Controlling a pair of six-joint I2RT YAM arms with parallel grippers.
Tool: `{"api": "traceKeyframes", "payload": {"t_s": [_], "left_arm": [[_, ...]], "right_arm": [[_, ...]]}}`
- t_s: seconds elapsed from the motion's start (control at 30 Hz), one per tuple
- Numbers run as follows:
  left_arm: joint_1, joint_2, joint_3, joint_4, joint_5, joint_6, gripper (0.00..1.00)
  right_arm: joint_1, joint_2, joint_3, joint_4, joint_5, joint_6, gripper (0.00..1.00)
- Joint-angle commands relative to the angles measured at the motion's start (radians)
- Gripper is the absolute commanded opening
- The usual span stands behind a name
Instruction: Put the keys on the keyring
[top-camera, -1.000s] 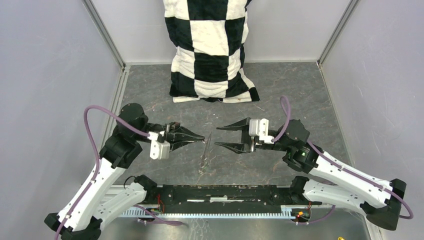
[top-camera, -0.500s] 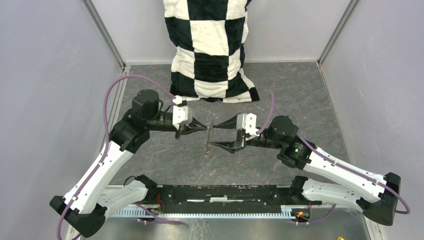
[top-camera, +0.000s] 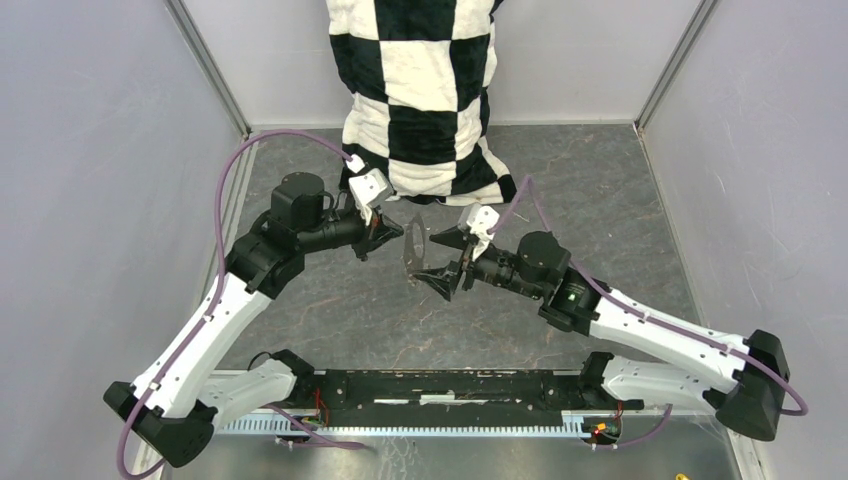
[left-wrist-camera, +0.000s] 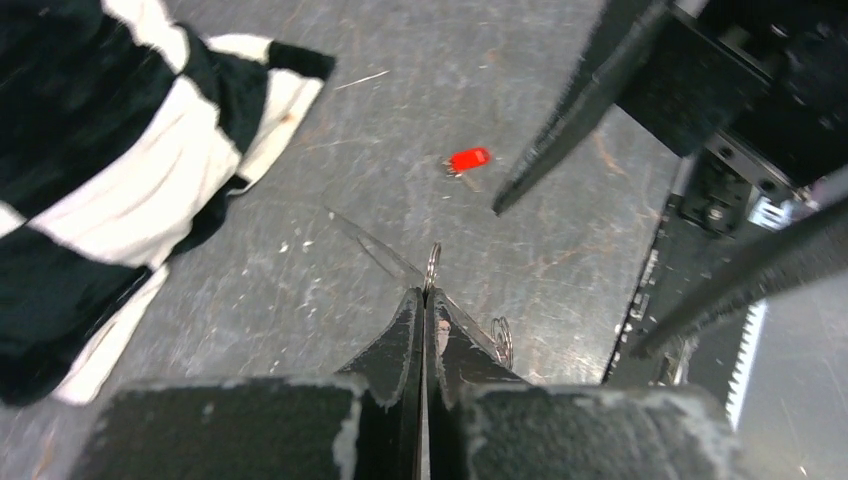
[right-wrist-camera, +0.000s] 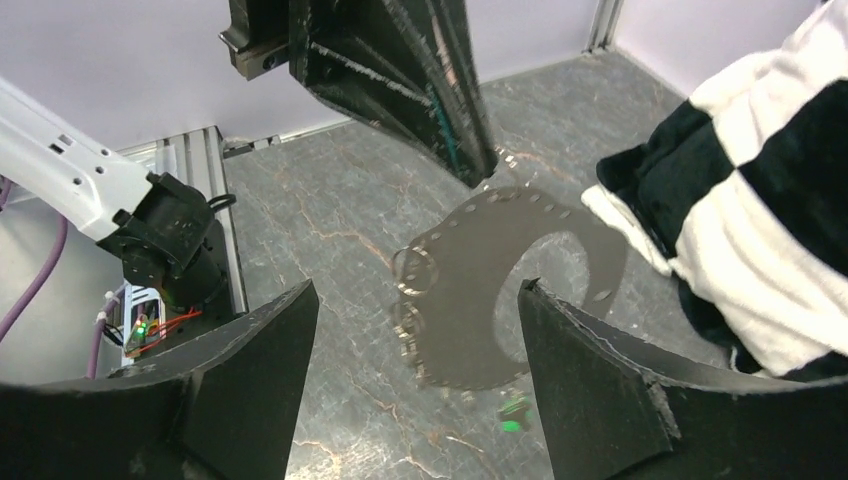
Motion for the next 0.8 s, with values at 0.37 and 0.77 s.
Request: {"api": "traceKeyframes", "payload": {"t_s": [0.37, 0.77], "left_arm": [[-0.002, 0.058, 0.115, -0.027, -0.256, -0.219, 0.02], [-0.002, -0.002, 0.07, 0.031, -0.314, -0.284, 0.02]], "right_arm": [[0.11, 0.237, 0.09, 0.105, 0.305, -0.11, 0.83], [0.17, 0.351, 0.091, 0.269, 0.61, -0.138, 0.82]]}}
